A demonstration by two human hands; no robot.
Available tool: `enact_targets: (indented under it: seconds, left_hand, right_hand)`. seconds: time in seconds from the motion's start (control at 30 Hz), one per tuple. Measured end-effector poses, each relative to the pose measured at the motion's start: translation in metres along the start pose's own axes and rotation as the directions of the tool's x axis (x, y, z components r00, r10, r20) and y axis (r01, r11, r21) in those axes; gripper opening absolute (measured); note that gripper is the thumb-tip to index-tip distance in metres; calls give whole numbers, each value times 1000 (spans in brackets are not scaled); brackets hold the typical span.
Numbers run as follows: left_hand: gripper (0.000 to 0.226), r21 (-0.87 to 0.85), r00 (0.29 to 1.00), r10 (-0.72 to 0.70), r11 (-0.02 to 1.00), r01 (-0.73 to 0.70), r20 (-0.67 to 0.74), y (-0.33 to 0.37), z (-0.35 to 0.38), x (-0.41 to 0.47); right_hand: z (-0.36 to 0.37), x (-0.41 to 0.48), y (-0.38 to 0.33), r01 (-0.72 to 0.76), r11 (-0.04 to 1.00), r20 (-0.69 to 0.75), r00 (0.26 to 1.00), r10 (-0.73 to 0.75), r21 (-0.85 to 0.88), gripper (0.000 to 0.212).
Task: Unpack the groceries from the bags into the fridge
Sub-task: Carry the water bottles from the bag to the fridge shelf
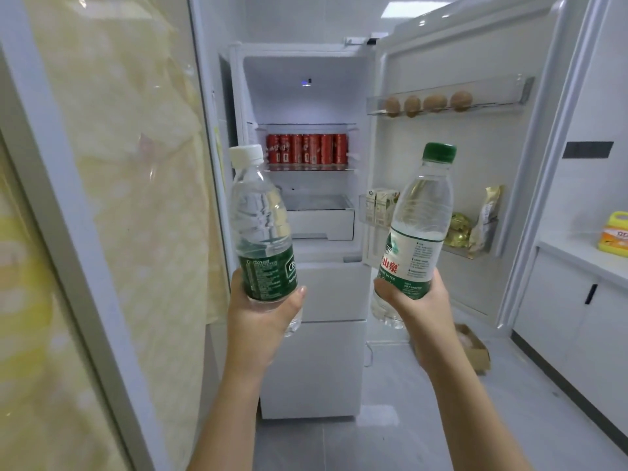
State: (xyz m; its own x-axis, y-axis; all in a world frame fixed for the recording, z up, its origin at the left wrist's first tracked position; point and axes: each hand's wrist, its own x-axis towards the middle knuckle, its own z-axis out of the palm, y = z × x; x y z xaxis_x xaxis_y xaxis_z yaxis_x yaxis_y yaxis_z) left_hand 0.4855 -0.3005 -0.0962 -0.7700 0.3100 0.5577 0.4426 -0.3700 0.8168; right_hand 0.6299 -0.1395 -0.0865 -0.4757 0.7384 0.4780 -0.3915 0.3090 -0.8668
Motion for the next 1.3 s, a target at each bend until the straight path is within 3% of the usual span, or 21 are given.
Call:
enact_targets:
  seconds: [0.3, 0.7, 1.3]
  left_hand:
    - [61, -28, 1000, -26, 999, 26, 11, -5, -6, 9]
    - [49, 28, 999, -14, 1000, 15, -41, -48, -1, 43]
    - [61, 90, 980, -133, 985, 147, -145, -176, 76, 196]
  right_hand:
    - [19, 6, 8, -34, 999, 4, 999, 34, -42, 47]
    - [28, 47, 49, -72, 996, 38, 997, 74, -57, 43]
    - [38, 238, 157, -93, 990, 91, 990, 103, -103, 40]
